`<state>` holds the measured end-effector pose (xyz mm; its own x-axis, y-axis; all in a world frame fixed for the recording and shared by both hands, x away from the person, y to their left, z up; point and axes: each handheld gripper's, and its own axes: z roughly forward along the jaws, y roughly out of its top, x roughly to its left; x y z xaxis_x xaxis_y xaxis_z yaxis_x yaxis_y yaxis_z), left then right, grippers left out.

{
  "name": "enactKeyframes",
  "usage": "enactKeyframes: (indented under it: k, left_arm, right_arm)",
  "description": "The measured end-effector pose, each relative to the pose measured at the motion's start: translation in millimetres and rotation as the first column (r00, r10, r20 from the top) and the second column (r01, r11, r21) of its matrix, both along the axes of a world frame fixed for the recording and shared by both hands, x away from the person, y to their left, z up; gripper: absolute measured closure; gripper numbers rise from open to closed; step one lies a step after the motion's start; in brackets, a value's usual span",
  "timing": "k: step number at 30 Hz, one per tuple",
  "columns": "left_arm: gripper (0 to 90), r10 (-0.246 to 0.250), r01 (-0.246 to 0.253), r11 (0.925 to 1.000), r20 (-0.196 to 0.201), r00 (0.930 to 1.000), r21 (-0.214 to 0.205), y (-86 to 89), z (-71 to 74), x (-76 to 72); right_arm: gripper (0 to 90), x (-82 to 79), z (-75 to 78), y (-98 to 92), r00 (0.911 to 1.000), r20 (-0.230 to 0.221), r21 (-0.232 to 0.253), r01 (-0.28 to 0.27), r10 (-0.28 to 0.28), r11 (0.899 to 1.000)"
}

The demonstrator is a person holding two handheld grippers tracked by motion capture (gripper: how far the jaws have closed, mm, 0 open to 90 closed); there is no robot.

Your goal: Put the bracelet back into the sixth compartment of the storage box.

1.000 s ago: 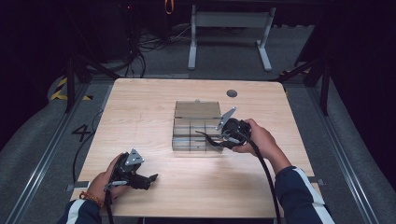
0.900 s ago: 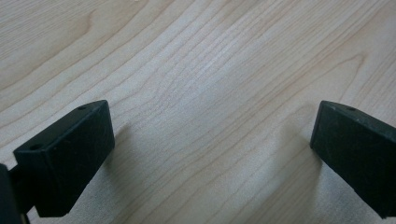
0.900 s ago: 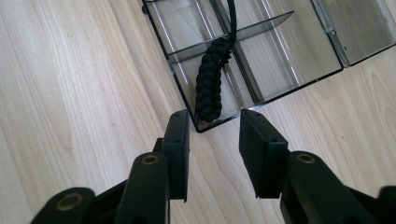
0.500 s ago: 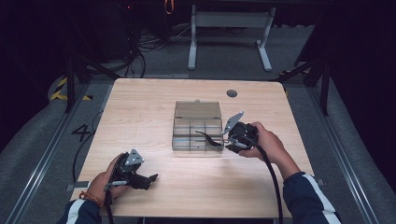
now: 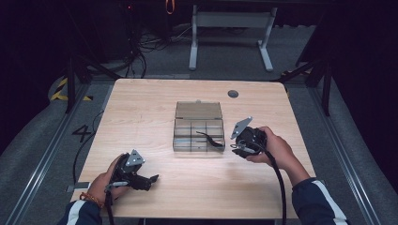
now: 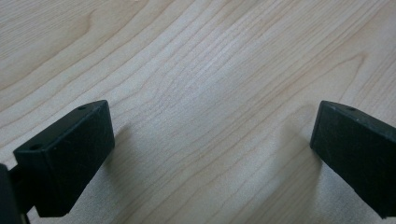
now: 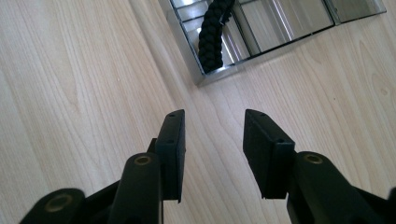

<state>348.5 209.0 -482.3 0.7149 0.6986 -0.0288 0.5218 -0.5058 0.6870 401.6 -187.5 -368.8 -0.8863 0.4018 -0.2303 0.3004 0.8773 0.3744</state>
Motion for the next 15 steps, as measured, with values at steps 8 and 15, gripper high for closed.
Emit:
enactKeyframes:
  k: [8,15]
  left_arm:
    - [0.2,0.000,0.000,1.0000,0.000,1.0000,0.000,0.0,0.0,0.0]
    - [0.1,0.000,0.000,1.0000,0.000,1.0000,0.000,0.0,0.0,0.0]
  right_arm:
    - [57.6,-6.7,-3.8,-13.7,0.9999,0.003,0.004,0.014,-0.014,1.000]
    - [55.5,-11.3,-8.4,-22.4,0.9997,0.003,0.005,0.025,-0.025,1.000]
